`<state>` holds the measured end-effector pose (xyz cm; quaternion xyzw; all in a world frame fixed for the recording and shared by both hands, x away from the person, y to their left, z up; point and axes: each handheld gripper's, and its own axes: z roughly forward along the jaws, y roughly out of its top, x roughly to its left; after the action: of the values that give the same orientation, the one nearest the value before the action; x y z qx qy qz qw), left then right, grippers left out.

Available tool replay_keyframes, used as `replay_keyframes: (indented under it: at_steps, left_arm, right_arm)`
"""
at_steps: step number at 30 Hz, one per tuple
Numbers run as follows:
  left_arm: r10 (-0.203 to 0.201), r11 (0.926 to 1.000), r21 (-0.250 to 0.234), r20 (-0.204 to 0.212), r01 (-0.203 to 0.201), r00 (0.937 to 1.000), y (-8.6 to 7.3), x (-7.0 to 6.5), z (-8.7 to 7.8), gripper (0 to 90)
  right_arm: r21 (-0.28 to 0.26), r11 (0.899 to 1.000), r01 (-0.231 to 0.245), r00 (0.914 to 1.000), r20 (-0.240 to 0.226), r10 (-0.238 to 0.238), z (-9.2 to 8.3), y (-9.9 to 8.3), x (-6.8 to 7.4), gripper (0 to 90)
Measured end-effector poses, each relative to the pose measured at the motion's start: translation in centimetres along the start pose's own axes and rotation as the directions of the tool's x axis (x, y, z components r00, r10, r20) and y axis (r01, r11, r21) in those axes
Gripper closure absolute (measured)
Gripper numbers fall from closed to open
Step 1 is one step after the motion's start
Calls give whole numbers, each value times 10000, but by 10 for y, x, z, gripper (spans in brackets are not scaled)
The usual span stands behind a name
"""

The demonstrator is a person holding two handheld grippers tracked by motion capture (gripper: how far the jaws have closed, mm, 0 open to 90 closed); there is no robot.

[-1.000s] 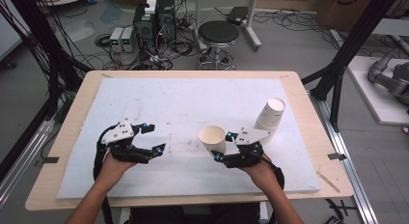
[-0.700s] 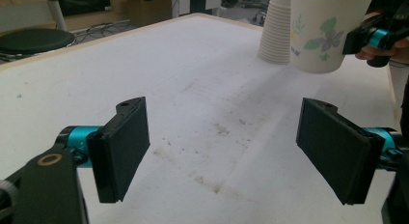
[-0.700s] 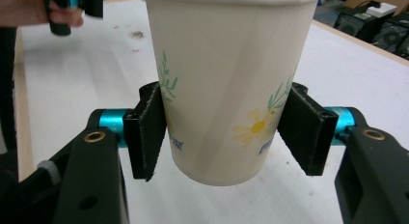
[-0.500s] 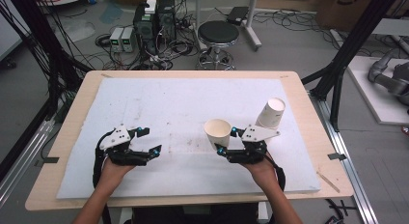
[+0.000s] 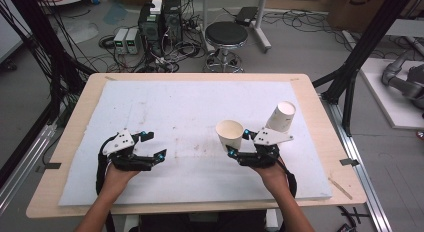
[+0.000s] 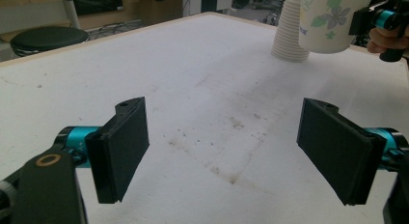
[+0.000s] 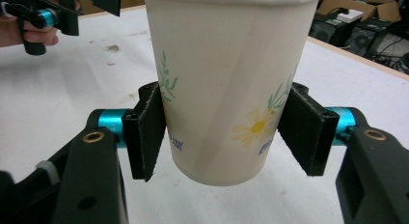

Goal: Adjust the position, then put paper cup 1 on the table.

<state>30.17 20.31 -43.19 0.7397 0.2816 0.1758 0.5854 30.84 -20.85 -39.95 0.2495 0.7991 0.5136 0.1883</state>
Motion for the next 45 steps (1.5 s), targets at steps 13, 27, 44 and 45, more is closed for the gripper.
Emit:
replay_keyframes:
  at_steps: [13,27,44,45]
  left_arm:
    - [-45,10000,-47,-3,45,10000,-1,3,1,186]
    - [-94,10000,-6,-1,94,10000,-2,4,-3,187]
    - [-119,9999,72,2,119,9999,-4,5,-3,188]
    - [-124,9999,74,5,124,9999,-4,5,-3,188]
  right_arm:
    - [120,9994,-314,9980,558,307,29,11,-15,369]
    - [892,9914,-960,9826,1675,801,89,19,-32,361]
    - [1883,9626,-1949,9588,2432,1466,116,-1,-45,354]
    - [1924,9623,-1924,9596,2423,1434,115,-1,-45,354]
